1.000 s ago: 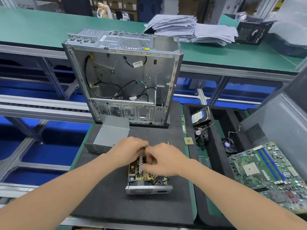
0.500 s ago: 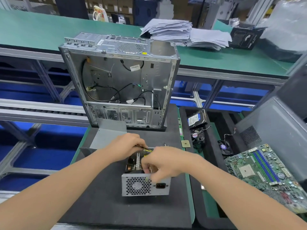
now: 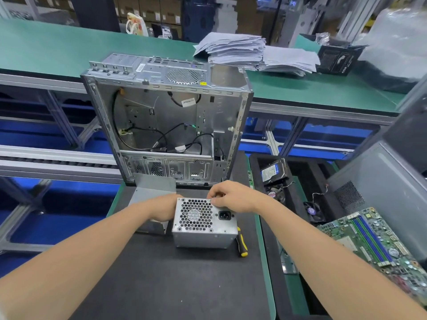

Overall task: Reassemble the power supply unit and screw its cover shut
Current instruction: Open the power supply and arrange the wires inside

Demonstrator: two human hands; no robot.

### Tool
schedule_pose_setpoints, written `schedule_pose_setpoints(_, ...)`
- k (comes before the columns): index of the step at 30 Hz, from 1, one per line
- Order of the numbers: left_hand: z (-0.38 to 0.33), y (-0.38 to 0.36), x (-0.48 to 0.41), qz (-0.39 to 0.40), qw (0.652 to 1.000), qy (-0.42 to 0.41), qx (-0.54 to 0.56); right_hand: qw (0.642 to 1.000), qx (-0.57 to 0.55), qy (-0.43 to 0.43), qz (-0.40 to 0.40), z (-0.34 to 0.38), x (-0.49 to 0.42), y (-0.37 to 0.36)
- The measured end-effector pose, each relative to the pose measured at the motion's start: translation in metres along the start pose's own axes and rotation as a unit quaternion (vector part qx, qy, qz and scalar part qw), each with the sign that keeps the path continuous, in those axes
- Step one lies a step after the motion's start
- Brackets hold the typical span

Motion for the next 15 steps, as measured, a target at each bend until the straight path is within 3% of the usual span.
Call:
schedule_pose_setpoints(3, 0.009, 0.005, -0.001, -0.009, 1.0, 0.015, 0.019, 0.999, -0.036, -0.038, -0.006, 0.0, -0.008, 0.001)
schedule_pose_setpoints(10, 0.01, 0.029, 0.001, -0.075, 0.963, 0.016, 0.259, 0.99, -0.128, -0.051, -0.006, 0.0, -0.01, 0.003)
schedule_pose_setpoints(13, -0.019, 0.048, 0.001, -0.097, 0.961, -0.018, 0.258, 0.991, -0.119, -0.038, -0.054, -0.005, -0.002, 0.004)
schedule_pose_setpoints(15, -0.045, 0.057, -0.002, -0.109, 0.975, -0.042, 0.189, 0.986, -0.129, -0.045, -0.095, -0.015, 0.005, 0.006)
Point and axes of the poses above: each hand's wrist, its own x-axis away from the middle knuckle, its own y-axis out of the back of the hand, z = x × y, the point moved 1 cm from there along -x, towards the middle knuckle, and after that the axes turned 11 degrees about z, right-handed, at the moved point
